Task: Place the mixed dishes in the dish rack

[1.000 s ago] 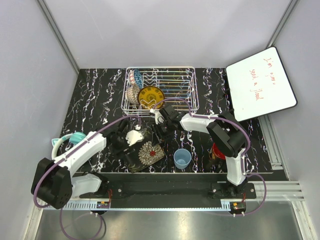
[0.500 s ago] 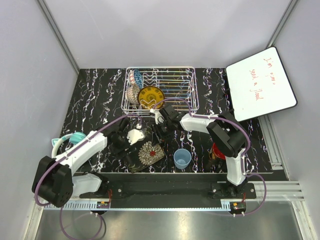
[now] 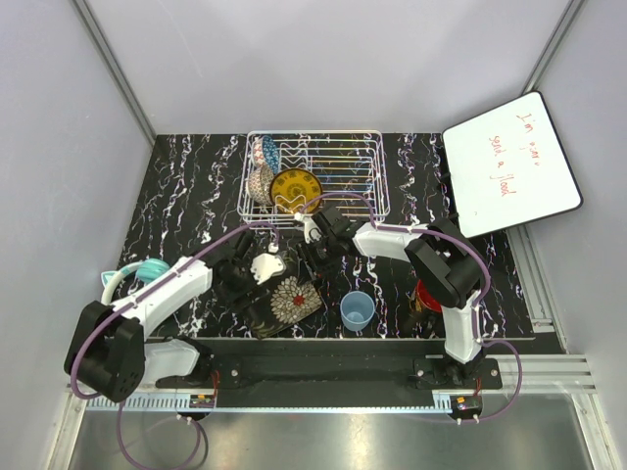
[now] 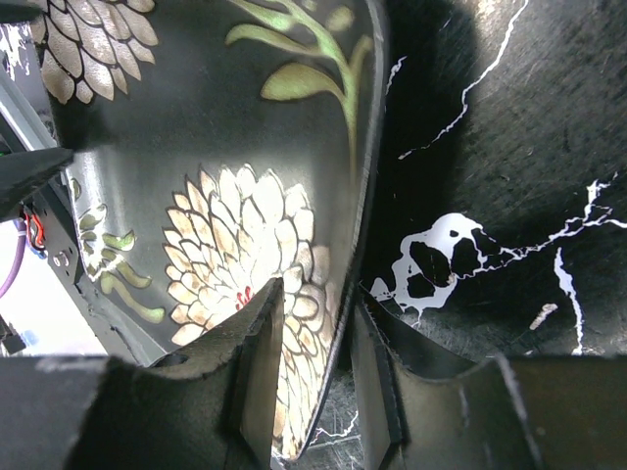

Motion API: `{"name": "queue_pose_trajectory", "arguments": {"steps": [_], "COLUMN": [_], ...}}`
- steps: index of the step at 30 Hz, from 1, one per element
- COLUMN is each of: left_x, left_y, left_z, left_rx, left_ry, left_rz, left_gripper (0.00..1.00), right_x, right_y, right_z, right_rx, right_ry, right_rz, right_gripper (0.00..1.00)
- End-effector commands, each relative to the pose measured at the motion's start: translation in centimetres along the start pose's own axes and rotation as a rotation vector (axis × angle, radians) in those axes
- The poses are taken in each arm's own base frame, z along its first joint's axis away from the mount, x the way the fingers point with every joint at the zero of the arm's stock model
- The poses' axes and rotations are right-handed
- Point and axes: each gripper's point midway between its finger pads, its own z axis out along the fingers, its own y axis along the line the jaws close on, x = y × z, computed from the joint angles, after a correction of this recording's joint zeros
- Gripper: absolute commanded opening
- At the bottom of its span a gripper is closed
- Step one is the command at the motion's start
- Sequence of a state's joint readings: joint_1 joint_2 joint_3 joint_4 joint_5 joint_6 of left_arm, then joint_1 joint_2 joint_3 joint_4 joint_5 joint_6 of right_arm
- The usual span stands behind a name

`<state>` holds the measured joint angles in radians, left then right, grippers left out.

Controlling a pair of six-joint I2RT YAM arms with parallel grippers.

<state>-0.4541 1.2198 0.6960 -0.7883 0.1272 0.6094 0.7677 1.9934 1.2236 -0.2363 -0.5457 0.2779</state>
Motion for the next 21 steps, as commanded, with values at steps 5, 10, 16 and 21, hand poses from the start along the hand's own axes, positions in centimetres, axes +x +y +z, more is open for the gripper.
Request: {"name": "queue_pose_trajectory", "arguments": {"steps": [5, 10, 16, 21], "left_x": [1.8, 2.2, 2.2, 1.2], "left_y": [-0.2, -0.4, -0.4, 0.5], "left_z": [2.3, 2.7, 3.0, 1.9], "left_rx": [-0.014, -0.015, -0.022, -0.064], "left_ry": [0.04, 0.035, 0.028, 0.0], "left_rz": [0.02, 0.017, 0.012, 0.014], "left_gripper": [0.71, 0.71, 0.7, 0.7], "right_x": [-0.6, -1.1, -1.8, -1.6], "right_y": [0.9, 1.3, 2.1, 2.0], "right_z": [-0.4, -0.5, -0.4, 0.2], "right_rx": [-0.008, -0.02, -0.054, -0.065], "right_ry": [-0.022, -0.018, -0.009, 0.014], "right_rz": [-0.023, -0.025, -0.027, -0.01], "right_gripper": [0.4, 0.4, 0.15, 0.0]}}
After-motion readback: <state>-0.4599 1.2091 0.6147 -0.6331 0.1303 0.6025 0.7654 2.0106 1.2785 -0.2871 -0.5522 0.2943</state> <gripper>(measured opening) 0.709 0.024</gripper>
